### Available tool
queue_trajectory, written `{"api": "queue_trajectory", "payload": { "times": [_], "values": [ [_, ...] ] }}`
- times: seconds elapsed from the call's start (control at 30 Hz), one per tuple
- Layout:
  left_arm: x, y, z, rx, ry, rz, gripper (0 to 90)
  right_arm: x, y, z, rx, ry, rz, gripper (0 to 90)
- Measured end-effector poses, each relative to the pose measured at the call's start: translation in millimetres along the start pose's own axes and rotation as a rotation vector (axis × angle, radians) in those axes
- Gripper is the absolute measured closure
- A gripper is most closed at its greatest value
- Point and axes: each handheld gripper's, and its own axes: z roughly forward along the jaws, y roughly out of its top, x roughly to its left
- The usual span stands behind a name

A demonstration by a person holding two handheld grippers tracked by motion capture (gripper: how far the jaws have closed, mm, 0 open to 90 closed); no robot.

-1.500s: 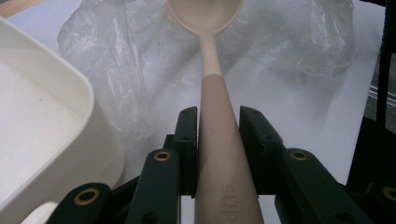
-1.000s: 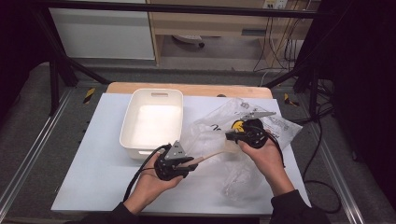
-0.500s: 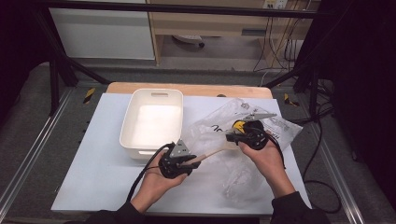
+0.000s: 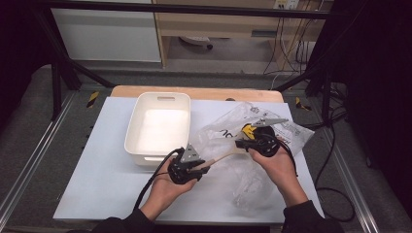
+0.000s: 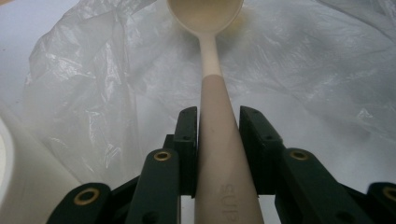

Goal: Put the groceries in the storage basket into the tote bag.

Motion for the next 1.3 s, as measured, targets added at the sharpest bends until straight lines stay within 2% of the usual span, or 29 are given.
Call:
{"api": "queue_trajectory", "payload": {
  "times": [0.53,0.83,1.3],
  "values": [
    [-0.1,2.9,11.2,-0.006,0.013,-0.016,68.8,2.1,-2.6,3.4,0.007,0.008,0.0,90.0],
    [-6.6,7.1,15.2,-0.009,0.017,0.0,68.8,4.1,-3.4,6.2,0.008,0.016,-0.004,90.0],
    [-15.4,12.7,26.5,-0.007,-0.018,0.013,68.7,6.5,-6.3,11.9,0.019,0.029,-0.002,90.0]
  ]
}}
